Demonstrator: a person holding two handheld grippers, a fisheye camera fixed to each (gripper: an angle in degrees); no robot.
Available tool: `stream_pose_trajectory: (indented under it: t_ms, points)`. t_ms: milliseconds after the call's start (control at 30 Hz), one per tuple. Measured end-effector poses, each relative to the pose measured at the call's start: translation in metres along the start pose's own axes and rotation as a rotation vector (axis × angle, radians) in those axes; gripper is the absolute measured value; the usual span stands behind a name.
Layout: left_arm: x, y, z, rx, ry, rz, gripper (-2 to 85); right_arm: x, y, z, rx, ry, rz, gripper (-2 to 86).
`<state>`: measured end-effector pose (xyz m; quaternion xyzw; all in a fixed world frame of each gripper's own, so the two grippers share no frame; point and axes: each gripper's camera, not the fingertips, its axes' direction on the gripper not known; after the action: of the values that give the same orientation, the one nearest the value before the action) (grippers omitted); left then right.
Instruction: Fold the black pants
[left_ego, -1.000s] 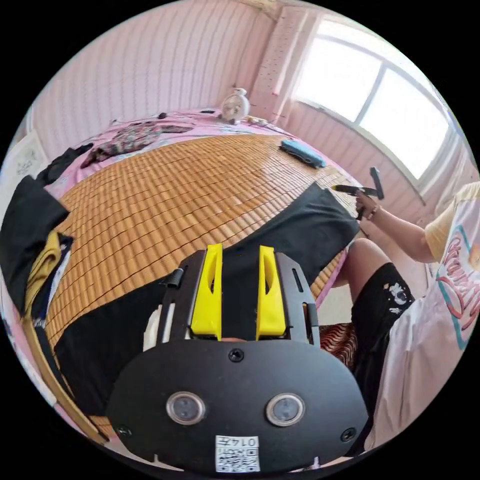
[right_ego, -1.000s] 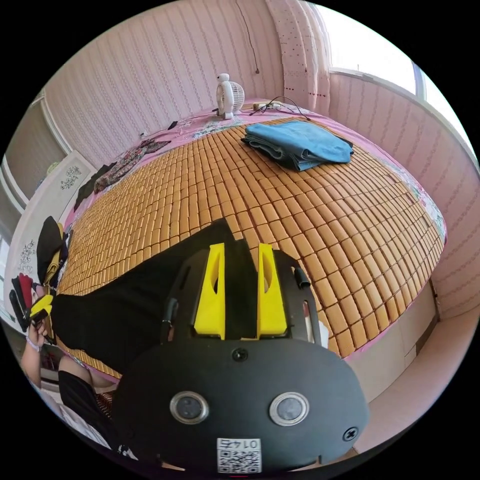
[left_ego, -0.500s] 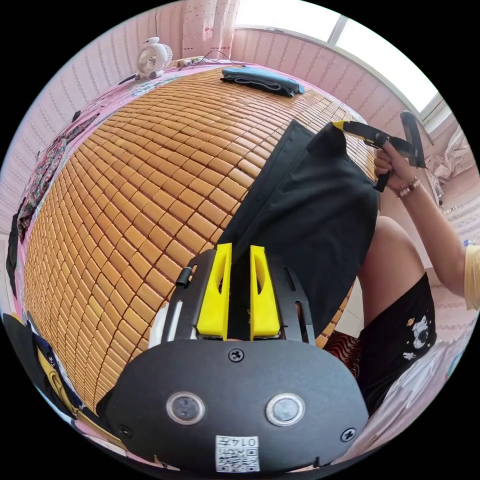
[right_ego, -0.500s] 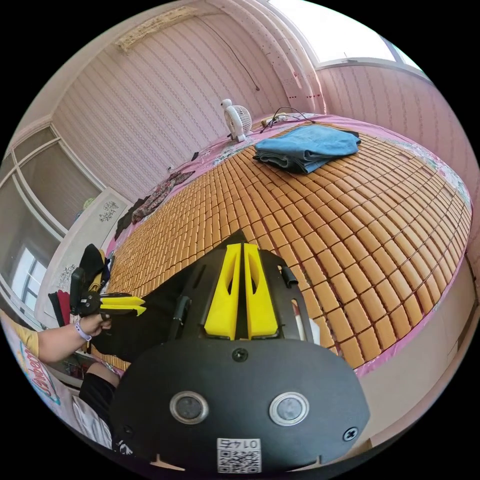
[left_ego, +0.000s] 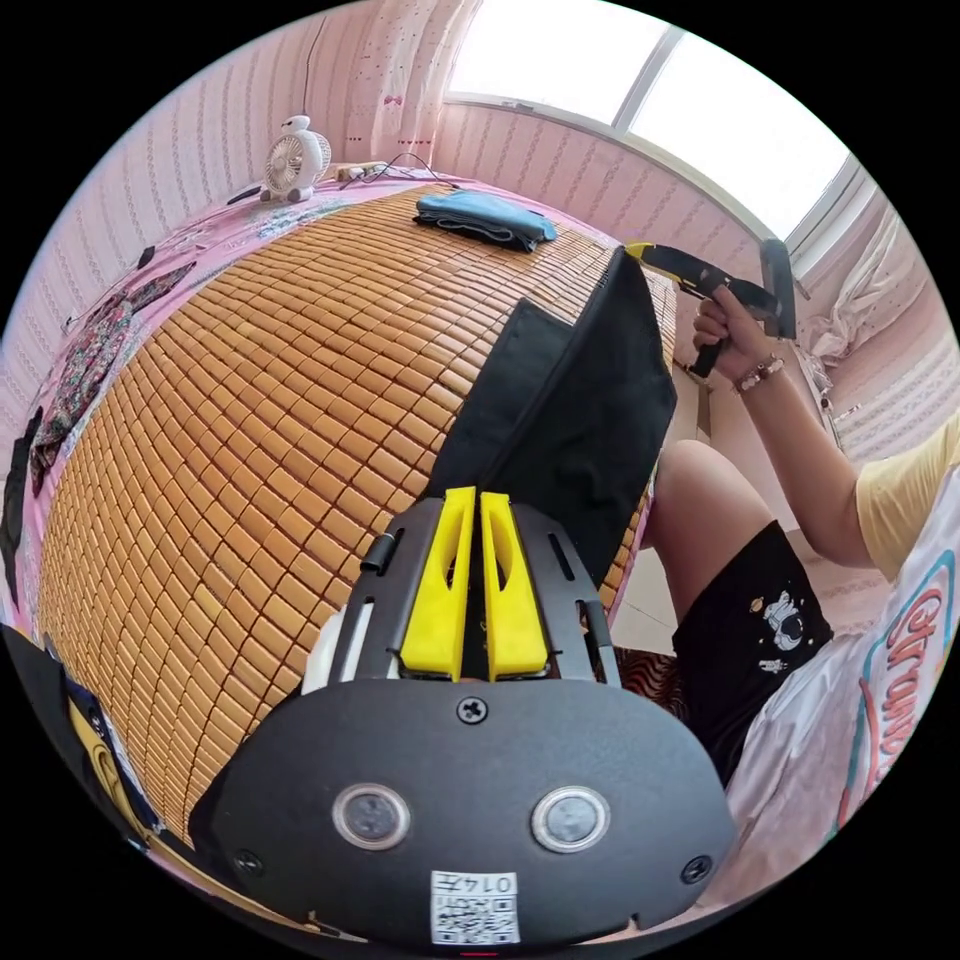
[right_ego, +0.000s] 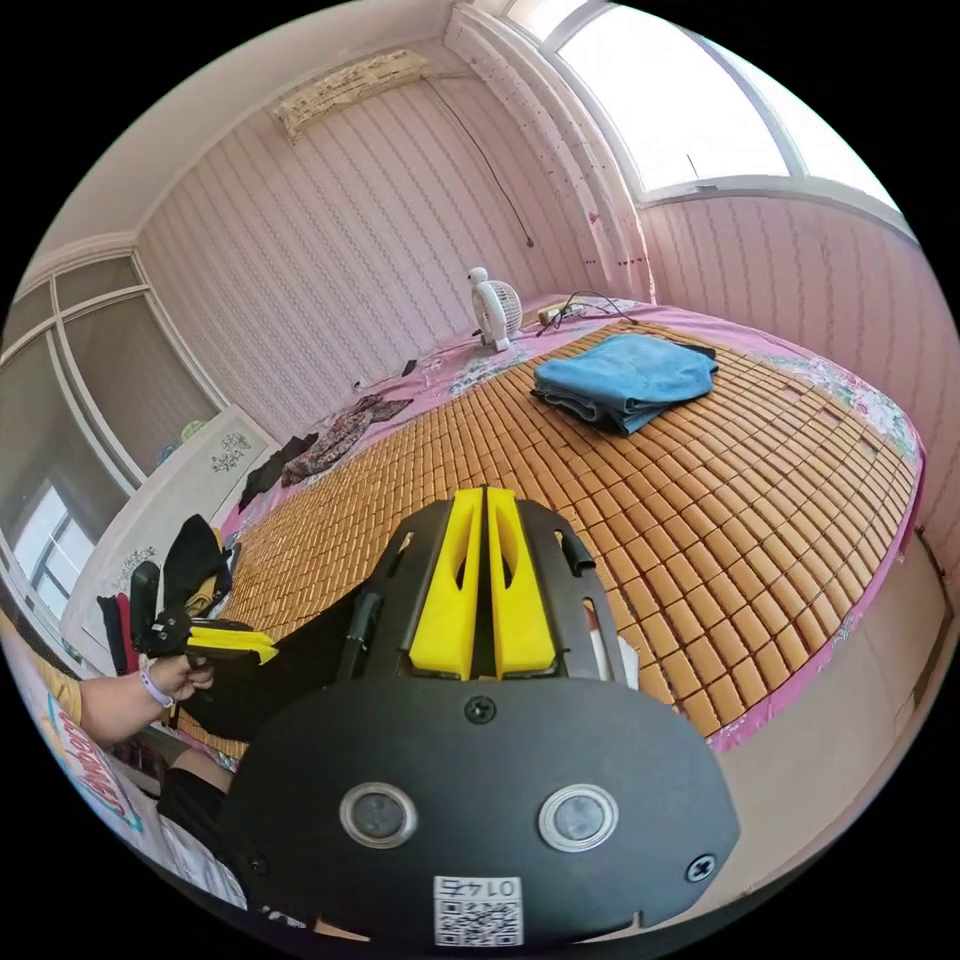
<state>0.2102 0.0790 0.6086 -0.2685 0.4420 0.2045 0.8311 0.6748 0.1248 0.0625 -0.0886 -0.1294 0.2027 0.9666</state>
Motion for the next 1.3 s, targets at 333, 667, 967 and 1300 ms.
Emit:
stream_pose_trajectory:
  t_ms: [333,667,967,1300]
  points:
    - [-0.049,0.002,0.047,-0.028,-0.018,-0.206,4.1,0.000,0.002,0.064,-0.259,0.241,-0.009,3.6]
    - [-0.023,0.074,0.041,-0.098,0.011,-0.164,4.0,0.008,0.078,0.025,-0.440,0.224,0.054,11.0]
    - [-0.042,0.101,0.054,-0.072,0.034,-0.314,1.7,-0.050,0.074,0.069,-0.582,0.396,-0.296,4.0]
    - [-0.054,0.110,0.044,0.068,0.157,-0.316,3.8,-0.020,0.035,0.062,-0.535,0.550,-0.117,5.1]
